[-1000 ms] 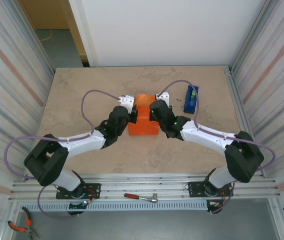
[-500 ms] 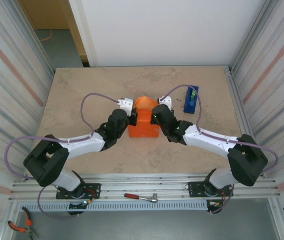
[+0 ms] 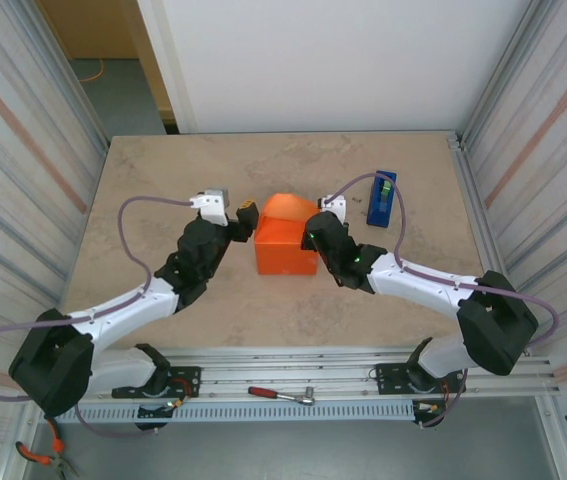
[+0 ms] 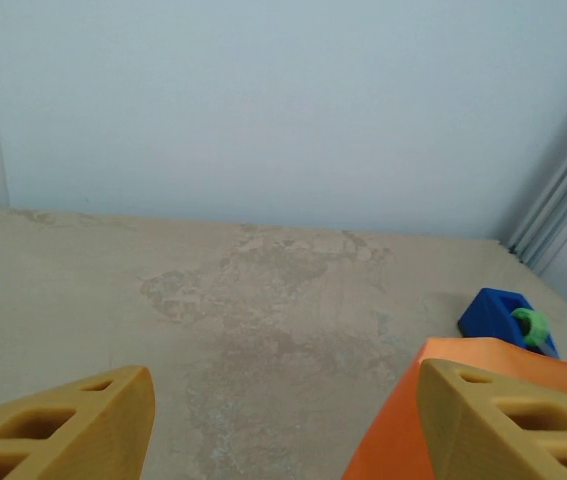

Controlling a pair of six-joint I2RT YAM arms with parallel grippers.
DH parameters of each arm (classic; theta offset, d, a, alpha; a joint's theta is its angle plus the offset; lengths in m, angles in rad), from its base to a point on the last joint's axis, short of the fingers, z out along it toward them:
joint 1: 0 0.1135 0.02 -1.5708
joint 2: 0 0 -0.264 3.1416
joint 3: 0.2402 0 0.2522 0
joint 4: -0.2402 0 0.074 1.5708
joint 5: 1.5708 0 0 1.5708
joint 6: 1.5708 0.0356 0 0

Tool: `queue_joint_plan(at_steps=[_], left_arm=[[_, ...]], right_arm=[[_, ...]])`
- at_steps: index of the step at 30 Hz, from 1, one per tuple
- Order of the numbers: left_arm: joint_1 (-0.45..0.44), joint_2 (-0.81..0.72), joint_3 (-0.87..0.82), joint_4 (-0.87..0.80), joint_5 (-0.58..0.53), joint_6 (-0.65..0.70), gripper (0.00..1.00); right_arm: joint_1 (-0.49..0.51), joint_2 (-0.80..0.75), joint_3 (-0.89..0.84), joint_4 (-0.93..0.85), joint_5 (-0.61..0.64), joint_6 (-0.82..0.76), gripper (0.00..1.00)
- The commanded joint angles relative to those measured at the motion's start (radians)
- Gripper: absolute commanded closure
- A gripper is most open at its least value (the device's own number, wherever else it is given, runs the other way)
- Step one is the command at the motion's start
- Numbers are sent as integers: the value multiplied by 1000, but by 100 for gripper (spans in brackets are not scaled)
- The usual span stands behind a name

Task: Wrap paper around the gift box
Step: Fold the wrapping paper for the gift box, then fold the seventh fold of the wrapping paper on the gift box.

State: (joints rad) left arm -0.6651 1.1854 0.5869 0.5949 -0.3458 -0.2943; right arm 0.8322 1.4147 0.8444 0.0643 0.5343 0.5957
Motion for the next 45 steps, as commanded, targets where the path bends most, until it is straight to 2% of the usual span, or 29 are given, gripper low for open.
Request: queue_joint_plan(at_steps=[1, 7, 15, 25, 30, 34, 40, 45], left_arm=[[-16, -21, -22, -34, 41, -29, 30], [-68, 46, -14, -27, 38, 16, 28], [-76, 195, 76, 3, 31, 62, 27], [-87, 280, 88, -30, -67, 82, 28], [-113, 284, 61, -47, -115, 95, 29], [-117, 292, 61, -52, -128, 92, 29], [-123, 294, 61, -52, -133, 93, 30], [-125, 293, 60, -53, -136, 93, 30]], right_arm=[[13, -10, -31, -64, 6, 30, 100], [15, -7, -33, -64, 5, 35, 100], [15, -5, -34, -65, -2, 38, 100], [4, -29, -16, -90, -26, 25, 99], [-26, -81, 52, -156, -88, 2, 54], [-52, -113, 104, -221, -118, -8, 36], [-95, -101, 179, -311, -206, -10, 29], [-97, -42, 233, -366, -221, -13, 26]])
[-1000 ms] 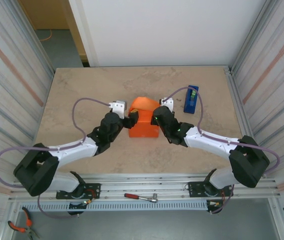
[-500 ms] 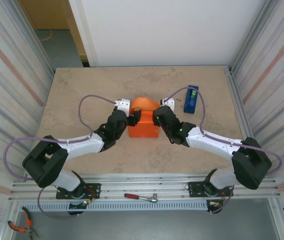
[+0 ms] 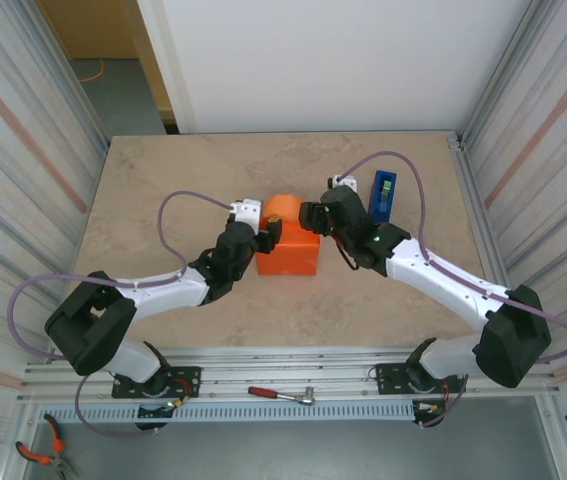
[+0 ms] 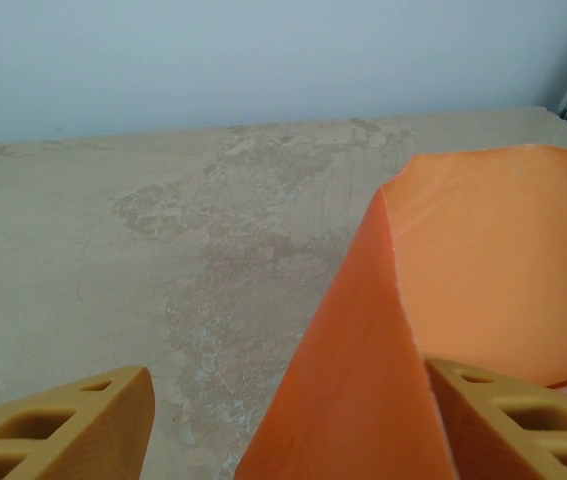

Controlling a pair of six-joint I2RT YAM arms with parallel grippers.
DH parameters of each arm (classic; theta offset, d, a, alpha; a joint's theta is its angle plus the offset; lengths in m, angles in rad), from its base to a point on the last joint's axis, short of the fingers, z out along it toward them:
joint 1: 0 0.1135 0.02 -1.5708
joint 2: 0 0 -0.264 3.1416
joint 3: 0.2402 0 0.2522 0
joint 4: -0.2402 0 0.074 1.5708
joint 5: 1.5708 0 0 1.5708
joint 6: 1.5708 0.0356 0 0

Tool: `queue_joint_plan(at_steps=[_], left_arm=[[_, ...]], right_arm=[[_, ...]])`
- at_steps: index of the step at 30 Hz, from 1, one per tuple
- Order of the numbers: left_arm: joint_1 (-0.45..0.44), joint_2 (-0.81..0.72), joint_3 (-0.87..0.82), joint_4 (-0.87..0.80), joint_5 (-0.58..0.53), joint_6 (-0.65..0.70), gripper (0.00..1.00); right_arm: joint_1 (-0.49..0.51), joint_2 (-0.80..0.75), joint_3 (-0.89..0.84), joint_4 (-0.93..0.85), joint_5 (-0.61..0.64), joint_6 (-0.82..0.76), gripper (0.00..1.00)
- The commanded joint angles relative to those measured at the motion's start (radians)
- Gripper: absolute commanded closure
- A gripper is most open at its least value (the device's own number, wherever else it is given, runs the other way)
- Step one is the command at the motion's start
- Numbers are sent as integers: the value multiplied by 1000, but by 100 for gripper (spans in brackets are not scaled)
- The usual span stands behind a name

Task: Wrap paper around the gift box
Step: Fold the seventh fold of the wrapping paper on the gift box.

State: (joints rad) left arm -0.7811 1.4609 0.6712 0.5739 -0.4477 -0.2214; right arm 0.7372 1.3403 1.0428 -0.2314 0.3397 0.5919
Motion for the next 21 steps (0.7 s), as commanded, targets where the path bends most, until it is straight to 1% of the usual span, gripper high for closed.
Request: queue_joint_plan(at_steps=[1, 3, 4, 5, 6, 7, 8, 9, 10, 12, 13, 15, 16, 17, 18, 19, 21], left_arm=[[-9, 18, -25, -32, -36, 20, 30], [-9, 18, -27, -32, -39, 17, 30], [-9, 18, -30, -32, -39, 16, 30], [-10, 18, -29, -32, -39, 15, 30], [-10, 18, -31, -32, -39, 14, 30], [-10, 18, -30, -34, -39, 14, 30], [-10, 19, -29, -34, -40, 14, 30], [-11, 19, -29, -34, -40, 16, 30], [-10, 19, -29, -34, -41, 16, 30], [-10, 19, -29, -33, -41, 16, 30], [-10, 21, -30, -32, -41, 16, 31], [-10, 22, -30, -32, -40, 16, 31], [-10, 22, -30, -32, -41, 16, 31], [-10, 23, -30, -32, -42, 16, 31], [-10, 24, -30, -32, -40, 16, 31], [-10, 24, -30, -33, -41, 17, 31], [-10, 24, -29, -32, -41, 16, 31]], right_arm=[[-4, 48, 43, -78, -25, -9, 26], [-3, 73, 53, -82, -15, -10, 27], [-4, 88, 62, -87, -10, -10, 29], [-5, 103, 72, -94, -7, -11, 33], [-6, 114, 80, -98, -6, -12, 39], [-7, 124, 84, -97, -6, -14, 52], [-10, 130, 88, -96, -7, -14, 70], [-13, 135, 89, -93, -14, -17, 93], [-17, 137, 89, -91, -17, -18, 100], [-18, 134, 92, -84, -30, -21, 100], [-19, 130, 95, -83, -37, -25, 96], [-20, 123, 95, -87, -39, -25, 53], [-21, 118, 95, -88, -39, -27, 44], [-21, 115, 95, -88, -39, -27, 40], [-22, 111, 96, -88, -40, -27, 39], [-25, 110, 95, -89, -41, -27, 49], [-29, 109, 95, -84, -56, -29, 100]])
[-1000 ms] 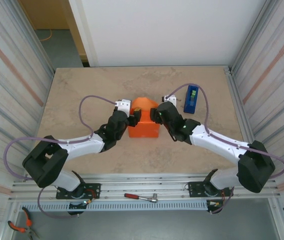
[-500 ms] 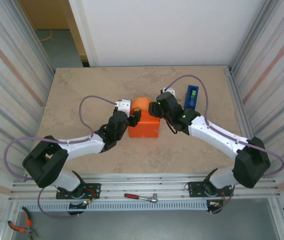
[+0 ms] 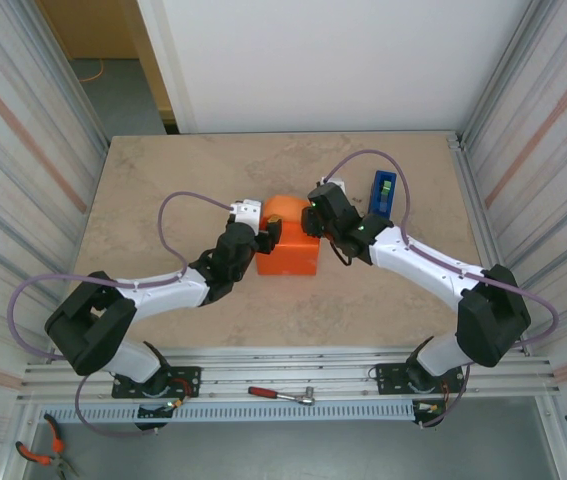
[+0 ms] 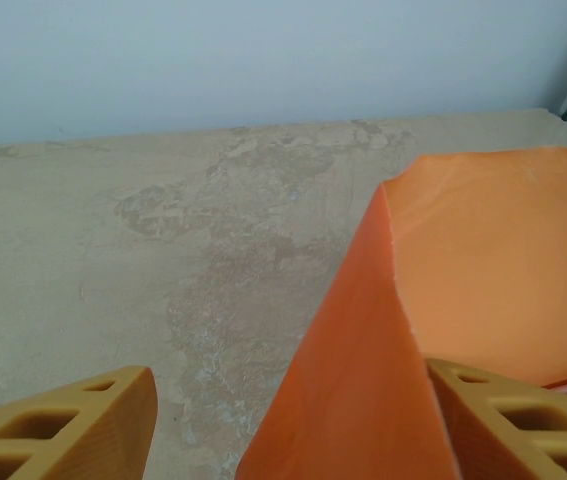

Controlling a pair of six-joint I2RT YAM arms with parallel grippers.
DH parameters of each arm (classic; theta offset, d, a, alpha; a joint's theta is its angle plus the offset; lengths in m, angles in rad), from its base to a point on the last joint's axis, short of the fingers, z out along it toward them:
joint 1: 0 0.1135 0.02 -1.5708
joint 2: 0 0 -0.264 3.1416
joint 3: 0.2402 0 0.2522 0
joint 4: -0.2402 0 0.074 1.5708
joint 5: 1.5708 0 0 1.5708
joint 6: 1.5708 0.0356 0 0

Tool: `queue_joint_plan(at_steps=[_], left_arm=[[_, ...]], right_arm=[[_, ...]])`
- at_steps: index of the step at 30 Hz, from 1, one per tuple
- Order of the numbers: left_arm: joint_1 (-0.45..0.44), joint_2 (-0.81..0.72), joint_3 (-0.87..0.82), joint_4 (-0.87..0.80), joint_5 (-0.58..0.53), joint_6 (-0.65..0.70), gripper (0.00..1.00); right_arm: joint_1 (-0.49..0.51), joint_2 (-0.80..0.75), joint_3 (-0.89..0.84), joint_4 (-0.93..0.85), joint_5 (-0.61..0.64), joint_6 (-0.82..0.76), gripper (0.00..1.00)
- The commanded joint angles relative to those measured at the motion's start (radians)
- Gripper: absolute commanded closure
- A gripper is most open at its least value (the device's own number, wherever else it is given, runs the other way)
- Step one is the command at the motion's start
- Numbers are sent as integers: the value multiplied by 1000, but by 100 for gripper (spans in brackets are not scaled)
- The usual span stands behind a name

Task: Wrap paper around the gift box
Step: Fold the seventh fold of the wrapping paper on the gift box.

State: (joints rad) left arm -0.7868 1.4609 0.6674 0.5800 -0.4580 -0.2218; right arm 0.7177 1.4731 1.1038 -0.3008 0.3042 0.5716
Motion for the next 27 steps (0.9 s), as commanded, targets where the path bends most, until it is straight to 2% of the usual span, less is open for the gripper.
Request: queue_joint_plan(at_steps=[1, 2, 3, 4, 5, 6, 7, 8, 9, 11, 12, 13, 16, 23, 27], left_arm=[[-5, 24, -25, -39, -31, 16, 31], [-5, 26, -25, -38, -32, 16, 32], [-5, 26, -24, -39, -33, 16, 32], [-5, 27, -24, -39, -32, 15, 32], [-5, 27, -24, -38, -31, 15, 32], [-5, 27, -24, -39, -32, 15, 32], [-5, 26, -24, -39, -33, 15, 32], [-5, 26, -23, -40, -33, 15, 32], [-5, 24, -24, -40, -33, 16, 32], [-5, 24, -25, -42, -34, 16, 32], [-5, 24, -25, -43, -34, 17, 32], [-5, 24, -25, -43, -34, 16, 32], [-5, 24, -25, -44, -34, 15, 33], [-5, 24, -28, -44, -35, 14, 33], [-5, 21, -29, -46, -36, 15, 33]], right_arm=[[-13, -22, 35, -12, -29, -11, 100], [-14, -22, 38, -10, -37, -13, 100], [-15, -21, 40, -10, -40, -13, 86], [-16, -20, 42, -8, -43, -12, 54], [-17, -19, 45, -10, -47, -10, 40], [-19, -17, 47, -11, -52, -10, 39], [-19, -17, 47, -11, -56, -12, 54], [-20, -17, 47, -12, -62, -11, 94], [-22, -19, 45, -9, -71, -13, 100], [-24, -25, 39, -2, -82, -14, 100], [-24, -30, 36, -2, -82, -12, 81], [-25, -39, 32, -2, -82, -8, 57], [-24, -64, 11, 1, -82, 6, 34], [-17, -98, -92, 40, -76, 50, 31], [5, -86, -142, 79, -49, 62, 37]])
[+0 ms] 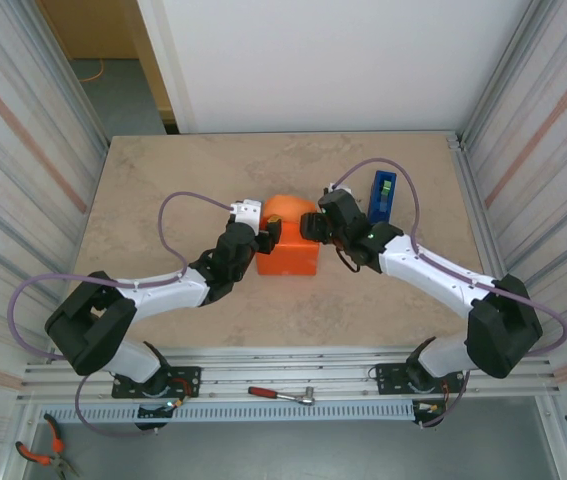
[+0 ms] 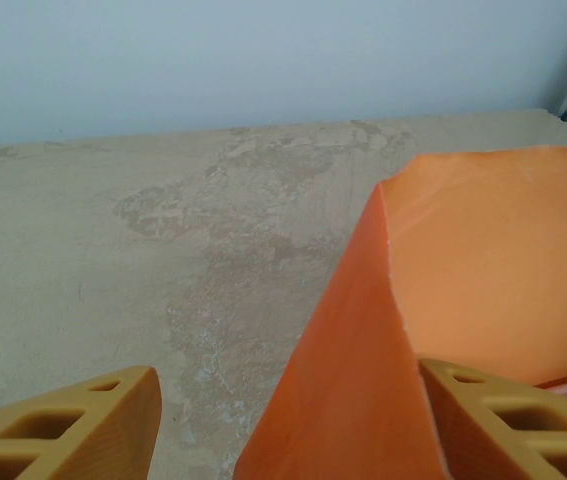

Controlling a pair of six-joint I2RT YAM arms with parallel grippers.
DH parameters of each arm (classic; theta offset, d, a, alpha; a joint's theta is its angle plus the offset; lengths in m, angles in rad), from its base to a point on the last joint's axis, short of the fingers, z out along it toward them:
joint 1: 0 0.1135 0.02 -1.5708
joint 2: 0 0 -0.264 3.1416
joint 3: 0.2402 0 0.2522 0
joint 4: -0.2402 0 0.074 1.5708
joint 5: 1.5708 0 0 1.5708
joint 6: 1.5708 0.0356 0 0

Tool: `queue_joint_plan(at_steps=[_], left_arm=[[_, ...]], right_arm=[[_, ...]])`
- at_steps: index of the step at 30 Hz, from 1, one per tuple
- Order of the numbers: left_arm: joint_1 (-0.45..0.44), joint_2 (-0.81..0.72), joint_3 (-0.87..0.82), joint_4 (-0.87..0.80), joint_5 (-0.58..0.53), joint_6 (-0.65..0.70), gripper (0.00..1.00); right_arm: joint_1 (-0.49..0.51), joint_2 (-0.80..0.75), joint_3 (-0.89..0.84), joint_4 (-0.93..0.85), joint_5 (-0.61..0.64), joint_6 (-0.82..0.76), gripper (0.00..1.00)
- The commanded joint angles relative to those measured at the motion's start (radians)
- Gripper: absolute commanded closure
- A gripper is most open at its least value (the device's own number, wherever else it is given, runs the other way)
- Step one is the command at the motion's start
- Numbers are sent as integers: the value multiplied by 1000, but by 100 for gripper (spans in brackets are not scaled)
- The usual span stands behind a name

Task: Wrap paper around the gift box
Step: Fold the seventh fold of the wrapping paper on the gift box.

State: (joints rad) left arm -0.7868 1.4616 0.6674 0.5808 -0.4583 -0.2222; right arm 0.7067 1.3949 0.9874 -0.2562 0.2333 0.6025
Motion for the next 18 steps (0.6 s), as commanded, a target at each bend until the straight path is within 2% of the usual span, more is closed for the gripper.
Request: queue_joint_plan(at_steps=[1, 2, 3, 4, 5, 7, 8, 10, 11, 16, 18], left_arm=[[-5, 21, -29, -47, -36, 16, 33], [-5, 21, -30, -47, -36, 15, 33], [-6, 21, -31, -46, -36, 15, 33], [-5, 20, -31, -46, -36, 14, 34], [-5, 19, -31, -48, -36, 14, 33], [-5, 19, -31, -47, -36, 15, 34], [-5, 19, -32, -48, -37, 15, 34], [-5, 19, -34, -50, -40, 14, 34], [-5, 18, -34, -50, -40, 14, 34], [-5, 13, -33, -53, -40, 14, 34], [-5, 13, -34, -53, -40, 12, 34]], right_arm=[[19, -3, -33, 39, 24, 34, 43], [22, 2, -39, 44, 27, 37, 51], [22, 7, -40, 44, 30, 39, 67], [22, 8, -41, 44, 31, 40, 77], [21, 4, -40, 43, 28, 39, 79], [22, -11, -30, 37, 21, 32, 74], [20, -22, -21, 28, 17, 28, 68], [15, -44, -1, 3, 5, 22, 49], [14, -64, 6, -9, 2, 19, 43], [-26, -188, -22, -29, -24, 41, 40], [-67, -235, -50, -18, -80, 71, 40]])
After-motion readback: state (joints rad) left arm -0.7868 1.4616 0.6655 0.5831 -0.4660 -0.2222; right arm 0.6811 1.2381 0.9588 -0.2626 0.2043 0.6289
